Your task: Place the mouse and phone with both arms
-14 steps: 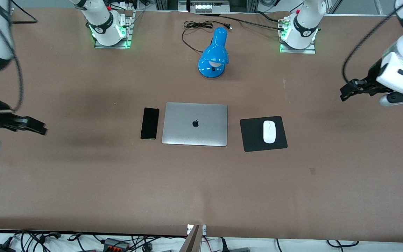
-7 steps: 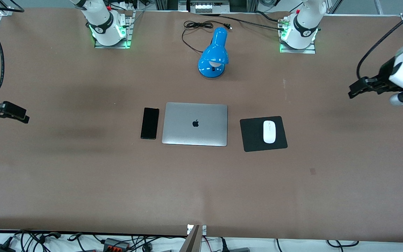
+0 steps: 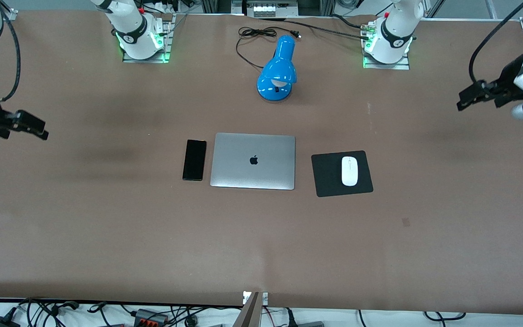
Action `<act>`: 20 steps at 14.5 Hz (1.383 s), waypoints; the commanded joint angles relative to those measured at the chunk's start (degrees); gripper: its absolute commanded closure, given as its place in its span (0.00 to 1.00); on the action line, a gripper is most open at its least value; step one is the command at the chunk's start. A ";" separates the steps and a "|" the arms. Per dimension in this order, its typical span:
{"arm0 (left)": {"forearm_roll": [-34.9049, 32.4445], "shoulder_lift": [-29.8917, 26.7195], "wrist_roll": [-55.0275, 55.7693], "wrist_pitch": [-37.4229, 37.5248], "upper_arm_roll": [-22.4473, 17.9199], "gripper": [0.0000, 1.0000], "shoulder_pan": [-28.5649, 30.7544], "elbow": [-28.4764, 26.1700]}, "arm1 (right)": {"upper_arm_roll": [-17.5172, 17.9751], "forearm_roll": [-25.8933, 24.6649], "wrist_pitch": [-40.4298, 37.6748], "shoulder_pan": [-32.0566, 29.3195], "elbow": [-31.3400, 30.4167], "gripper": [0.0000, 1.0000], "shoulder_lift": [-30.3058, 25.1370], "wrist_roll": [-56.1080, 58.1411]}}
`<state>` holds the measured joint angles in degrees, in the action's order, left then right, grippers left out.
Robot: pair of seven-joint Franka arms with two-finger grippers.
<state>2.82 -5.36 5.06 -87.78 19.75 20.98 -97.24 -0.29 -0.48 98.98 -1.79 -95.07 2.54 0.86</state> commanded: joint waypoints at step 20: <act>-2.02 -0.62 -1.89 -1.17 2.05 0.00 -0.14 3.11 | 0.28 -0.13 0.43 -0.49 -7.15 0.00 -8.08 1.34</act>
<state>1.86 -5.67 4.14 -88.58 21.11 20.84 -94.27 -0.27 -0.49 99.71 -1.77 -102.44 -5.16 1.17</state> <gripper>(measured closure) 0.000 0.000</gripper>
